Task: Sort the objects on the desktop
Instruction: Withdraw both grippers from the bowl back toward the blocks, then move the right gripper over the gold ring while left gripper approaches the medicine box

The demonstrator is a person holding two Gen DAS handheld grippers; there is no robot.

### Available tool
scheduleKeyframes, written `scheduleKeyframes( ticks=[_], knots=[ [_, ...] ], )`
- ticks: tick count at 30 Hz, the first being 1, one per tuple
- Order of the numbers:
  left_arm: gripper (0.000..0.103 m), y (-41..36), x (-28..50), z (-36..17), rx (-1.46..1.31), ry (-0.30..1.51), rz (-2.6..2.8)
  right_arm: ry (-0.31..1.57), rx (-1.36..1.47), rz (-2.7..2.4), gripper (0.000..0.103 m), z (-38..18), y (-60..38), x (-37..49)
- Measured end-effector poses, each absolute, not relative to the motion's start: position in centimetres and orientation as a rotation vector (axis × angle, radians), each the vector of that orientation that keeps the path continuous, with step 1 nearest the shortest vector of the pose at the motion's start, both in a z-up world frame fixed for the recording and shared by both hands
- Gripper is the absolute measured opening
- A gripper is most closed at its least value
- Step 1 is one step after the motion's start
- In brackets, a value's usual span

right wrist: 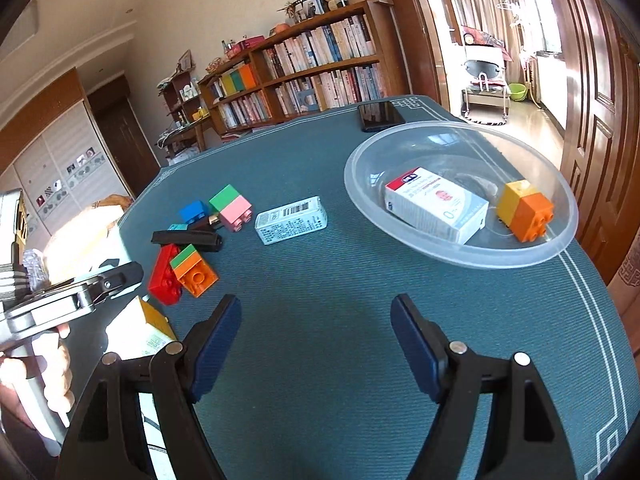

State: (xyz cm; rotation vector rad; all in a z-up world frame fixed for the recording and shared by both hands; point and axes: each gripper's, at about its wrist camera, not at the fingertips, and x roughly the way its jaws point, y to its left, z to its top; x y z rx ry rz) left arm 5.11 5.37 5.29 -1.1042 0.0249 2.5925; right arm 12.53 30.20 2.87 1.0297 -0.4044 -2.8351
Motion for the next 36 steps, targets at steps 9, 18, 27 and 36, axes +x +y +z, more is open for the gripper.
scheduleKeyframes(
  ticks=[9, 18, 27, 36],
  knots=[
    [0.082, 3.8, 5.5, 4.8, -1.134, -0.005, 2.600, -0.161, 1.047, -2.589, 0.081, 2.1, 22.0, 15.2],
    [0.082, 2.6, 5.7, 4.3, -1.143, -0.027, 2.607, -0.035, 1.058, -2.475, 0.081, 1.4, 17.2, 16.0],
    [0.082, 1.9, 5.0, 4.0, -1.158, -0.053, 2.599, 0.048, 1.090, -2.402, 0.068, 0.4, 14.7, 15.9],
    [0.082, 0.7, 4.8, 3.5, -1.173, -0.106, 2.596, 0.206, 1.137, -2.360, 0.055, -0.7, 12.8, 16.0]
  ],
)
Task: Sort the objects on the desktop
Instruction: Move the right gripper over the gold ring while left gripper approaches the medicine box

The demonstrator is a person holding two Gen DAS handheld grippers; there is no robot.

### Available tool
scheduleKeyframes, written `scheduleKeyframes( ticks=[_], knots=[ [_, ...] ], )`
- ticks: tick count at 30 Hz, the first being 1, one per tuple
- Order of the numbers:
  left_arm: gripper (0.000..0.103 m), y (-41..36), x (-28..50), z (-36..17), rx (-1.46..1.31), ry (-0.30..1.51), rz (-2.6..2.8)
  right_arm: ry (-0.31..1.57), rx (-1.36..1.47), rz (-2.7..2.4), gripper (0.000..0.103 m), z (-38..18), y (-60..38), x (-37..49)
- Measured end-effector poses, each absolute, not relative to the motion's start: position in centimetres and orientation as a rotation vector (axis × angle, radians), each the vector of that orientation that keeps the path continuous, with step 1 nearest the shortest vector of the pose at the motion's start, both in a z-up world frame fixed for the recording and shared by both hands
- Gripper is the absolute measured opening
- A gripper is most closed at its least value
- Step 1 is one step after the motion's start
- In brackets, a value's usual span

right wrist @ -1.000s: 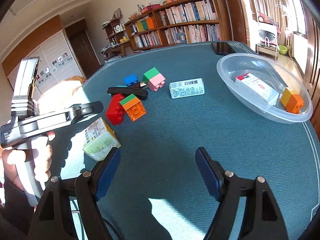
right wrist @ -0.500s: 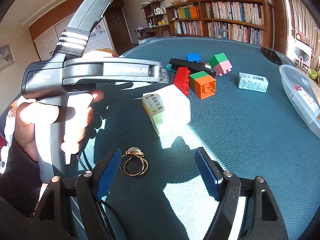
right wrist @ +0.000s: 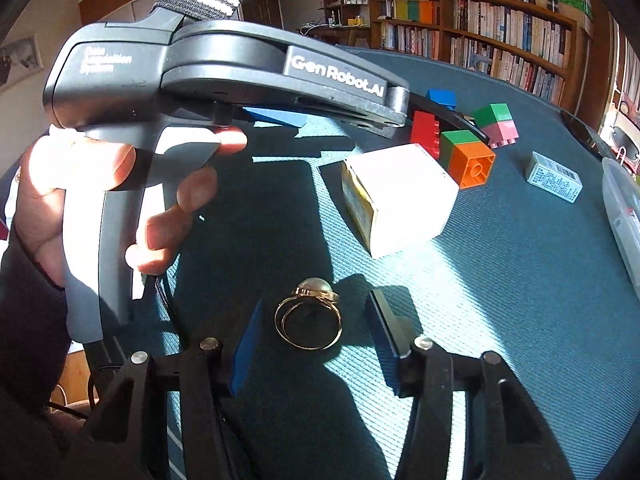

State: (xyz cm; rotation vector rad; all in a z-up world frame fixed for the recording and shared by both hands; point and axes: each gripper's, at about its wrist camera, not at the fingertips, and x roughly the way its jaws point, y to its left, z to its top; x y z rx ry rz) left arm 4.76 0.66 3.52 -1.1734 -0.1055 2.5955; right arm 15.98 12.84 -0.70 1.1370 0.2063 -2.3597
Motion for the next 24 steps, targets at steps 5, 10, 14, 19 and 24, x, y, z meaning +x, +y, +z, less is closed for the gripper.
scheduleKeyframes(
  ticks=[5, 10, 14, 19, 24],
  knots=[
    [0.082, 0.4, 5.0, 3.3, -1.178, -0.124, 2.587, 0.325, 1.132, -2.388, 0.052, -1.0, 12.1, 16.4],
    [0.082, 0.7, 5.3, 3.4, -1.168, -0.103, 2.575, 0.350, 1.122, -2.419, 0.036, -1.1, 12.8, 16.5],
    [0.082, 1.1, 5.7, 3.6, -1.155, -0.080, 2.562, 0.338, 1.128, -2.436, 0.036, -1.2, 13.9, 16.5],
    [0.082, 1.7, 6.4, 4.2, -1.123, -0.065, 2.538, 0.323, 1.160, -2.500, 0.036, -1.2, 15.6, 15.3],
    [0.082, 2.9, 7.0, 4.8, -1.086, -0.044, 2.493, 0.286, 1.189, -2.551, 0.036, -1.1, 16.8, 14.0]
  ],
)
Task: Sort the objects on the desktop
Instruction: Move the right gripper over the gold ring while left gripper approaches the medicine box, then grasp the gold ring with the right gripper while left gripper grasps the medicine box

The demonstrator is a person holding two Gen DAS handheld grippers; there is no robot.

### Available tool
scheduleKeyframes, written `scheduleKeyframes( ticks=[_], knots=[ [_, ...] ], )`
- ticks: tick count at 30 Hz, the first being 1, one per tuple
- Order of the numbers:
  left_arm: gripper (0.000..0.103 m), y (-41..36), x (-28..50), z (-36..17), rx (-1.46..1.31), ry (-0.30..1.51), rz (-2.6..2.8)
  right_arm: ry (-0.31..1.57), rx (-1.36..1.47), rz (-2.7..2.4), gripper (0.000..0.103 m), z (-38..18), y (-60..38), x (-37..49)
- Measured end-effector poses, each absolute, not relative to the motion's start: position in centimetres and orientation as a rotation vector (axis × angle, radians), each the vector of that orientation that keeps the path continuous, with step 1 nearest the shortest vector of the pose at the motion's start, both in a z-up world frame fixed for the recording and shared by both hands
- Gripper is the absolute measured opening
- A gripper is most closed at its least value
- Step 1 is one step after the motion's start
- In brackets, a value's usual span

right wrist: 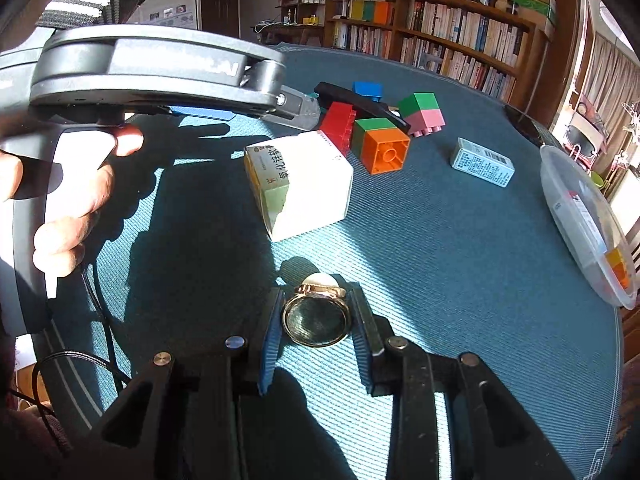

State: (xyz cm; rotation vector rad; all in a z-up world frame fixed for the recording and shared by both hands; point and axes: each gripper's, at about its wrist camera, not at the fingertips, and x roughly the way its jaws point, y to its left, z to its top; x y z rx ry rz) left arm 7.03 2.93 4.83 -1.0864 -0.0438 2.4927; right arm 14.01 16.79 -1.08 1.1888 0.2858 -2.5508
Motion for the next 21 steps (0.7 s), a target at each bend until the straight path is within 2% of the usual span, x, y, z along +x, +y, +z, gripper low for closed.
scheduleKeyframes(
  ticks=[10, 16, 21],
  knots=[
    [0.082, 6.2, 8.3, 4.3, -1.050, 0.192, 2.443, 0.213, 1.220, -2.615, 0.036, -0.4, 19.1, 15.2],
    [0.082, 6.7, 8.1, 3.7, -1.039, 0.203, 2.418, 0.198, 1.220, -2.625, 0.036, -0.3, 19.9, 15.3],
    [0.082, 7.3, 8.3, 2.9, -1.057, 0.291, 2.425, 0.188, 1.213, -2.626, 0.036, -0.4, 19.9, 15.6]
  ],
)
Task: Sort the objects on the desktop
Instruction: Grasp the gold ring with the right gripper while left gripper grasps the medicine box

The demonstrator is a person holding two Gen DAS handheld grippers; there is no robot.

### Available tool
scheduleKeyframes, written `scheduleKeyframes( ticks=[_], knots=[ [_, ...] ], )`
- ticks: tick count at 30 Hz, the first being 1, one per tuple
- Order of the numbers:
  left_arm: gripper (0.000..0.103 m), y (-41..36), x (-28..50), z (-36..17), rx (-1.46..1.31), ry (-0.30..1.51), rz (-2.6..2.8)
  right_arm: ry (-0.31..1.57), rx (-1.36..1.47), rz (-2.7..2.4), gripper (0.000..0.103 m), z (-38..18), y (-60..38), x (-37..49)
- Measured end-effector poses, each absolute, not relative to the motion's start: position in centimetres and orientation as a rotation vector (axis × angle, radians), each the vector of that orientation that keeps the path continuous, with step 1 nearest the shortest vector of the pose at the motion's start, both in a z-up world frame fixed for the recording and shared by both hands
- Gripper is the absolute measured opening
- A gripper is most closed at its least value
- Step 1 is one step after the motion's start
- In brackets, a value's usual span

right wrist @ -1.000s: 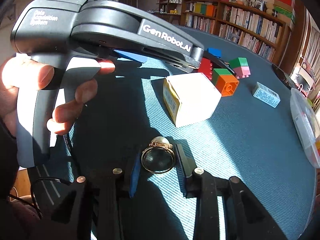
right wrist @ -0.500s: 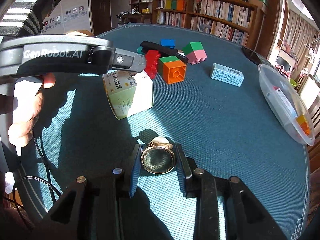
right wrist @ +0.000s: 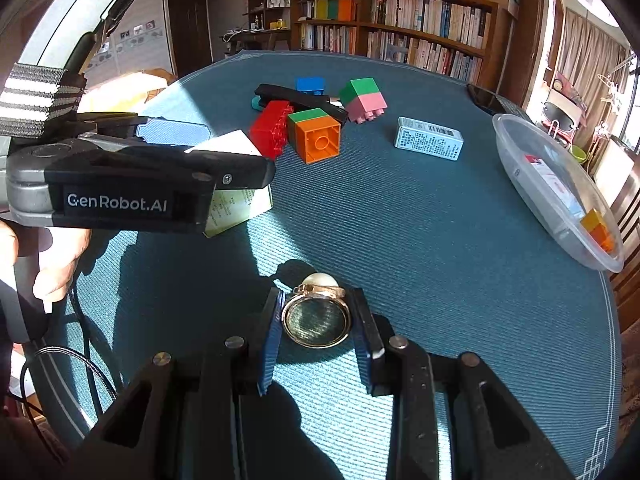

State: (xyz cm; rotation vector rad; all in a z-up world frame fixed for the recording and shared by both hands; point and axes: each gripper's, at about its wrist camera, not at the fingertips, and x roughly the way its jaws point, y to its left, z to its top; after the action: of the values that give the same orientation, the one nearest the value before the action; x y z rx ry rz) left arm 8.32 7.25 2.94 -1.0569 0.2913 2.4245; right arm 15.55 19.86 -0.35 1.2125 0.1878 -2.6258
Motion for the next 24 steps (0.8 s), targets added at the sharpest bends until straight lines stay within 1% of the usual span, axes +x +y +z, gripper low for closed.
scheduleKeyframes(
  ticks=[5, 11, 12, 14, 15, 16, 17, 24],
  knots=[
    [0.082, 7.7, 8.2, 2.0, -1.080, 0.340, 2.419, 0.183, 1.210, -2.625, 0.036, -0.3, 20.0, 15.7],
    [0.082, 6.8, 6.8, 0.7, -1.169, 0.270, 2.434, 0.174, 1.206, -2.625, 0.036, -0.3, 20.0, 16.0],
    [0.080, 6.7, 6.9, 0.8, -1.165, 0.259, 2.438, 0.173, 1.206, -2.626, 0.036, -0.3, 20.0, 16.0],
    [0.067, 6.5, 6.9, 0.8, -1.159, 0.251, 2.442, 0.166, 1.204, -2.625, 0.036, -0.3, 20.0, 15.9],
    [0.063, 6.6, 7.0, 0.9, -1.154, 0.253, 2.444, 0.159, 1.203, -2.624, 0.036, -0.3, 20.1, 15.9],
    [0.054, 6.6, 7.0, 0.9, -1.149, 0.256, 2.442, 0.149, 1.201, -2.623, 0.036, -0.2, 20.2, 15.9],
    [0.047, 6.7, 7.1, 1.0, -1.145, 0.259, 2.440, 0.140, 1.200, -2.623, 0.036, -0.2, 20.3, 16.0],
    [0.047, 6.9, 7.6, 1.7, -1.115, 0.265, 2.464, 0.061, 1.179, -2.648, 0.036, 0.2, 21.1, 16.0]
  ],
)
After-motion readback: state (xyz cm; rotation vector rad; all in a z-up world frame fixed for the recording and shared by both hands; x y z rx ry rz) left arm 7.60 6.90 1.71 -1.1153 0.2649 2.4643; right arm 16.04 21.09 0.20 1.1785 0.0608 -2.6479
